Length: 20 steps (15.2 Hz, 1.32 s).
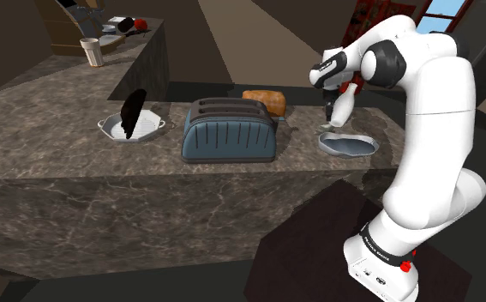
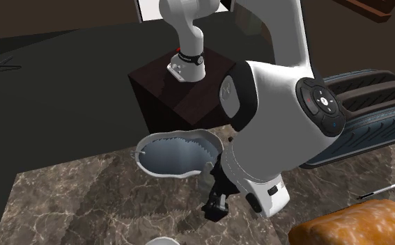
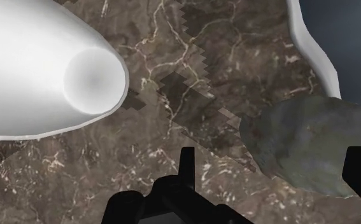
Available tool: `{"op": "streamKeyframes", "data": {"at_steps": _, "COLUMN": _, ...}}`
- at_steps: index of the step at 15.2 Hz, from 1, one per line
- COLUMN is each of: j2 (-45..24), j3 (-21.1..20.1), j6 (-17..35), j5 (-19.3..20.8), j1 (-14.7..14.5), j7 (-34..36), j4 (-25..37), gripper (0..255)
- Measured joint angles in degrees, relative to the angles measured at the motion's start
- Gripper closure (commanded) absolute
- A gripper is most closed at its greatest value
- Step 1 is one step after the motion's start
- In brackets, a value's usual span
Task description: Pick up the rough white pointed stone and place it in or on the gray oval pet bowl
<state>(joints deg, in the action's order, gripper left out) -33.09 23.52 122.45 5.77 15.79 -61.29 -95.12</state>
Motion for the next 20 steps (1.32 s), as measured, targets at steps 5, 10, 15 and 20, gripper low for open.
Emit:
{"op": "streamKeyframes", "data": {"at_steps": 5, "j2": -0.50, "j3": -0.07, "j6": 0.75, "j5": -0.11, "j1": 0.20, "j7": -0.06, "j4": -0.23, "gripper": 0}}
{"op": "streamKeyframes", "data": {"at_steps": 10, "j2": -0.51, "j3": -0.07, "j6": 0.77, "j5": -0.12, "j1": 0.21, "j7": -0.06, "j4": -0.23, "gripper": 255}}
{"op": "streamKeyframes", "data": {"at_steps": 15, "j2": -0.51, "j3": -0.07, "j6": 0.77, "j5": -0.12, "j1": 0.21, "j7": -0.06, "j4": -0.23, "gripper": 255}}
{"op": "streamKeyframes", "data": {"at_steps": 20, "j2": 1.58, "j3": 0.61, "j6": 3.34, "j5": 1.49, "j1": -1.22, "j7": 0.67, "j4": -3.85, "gripper": 0}}
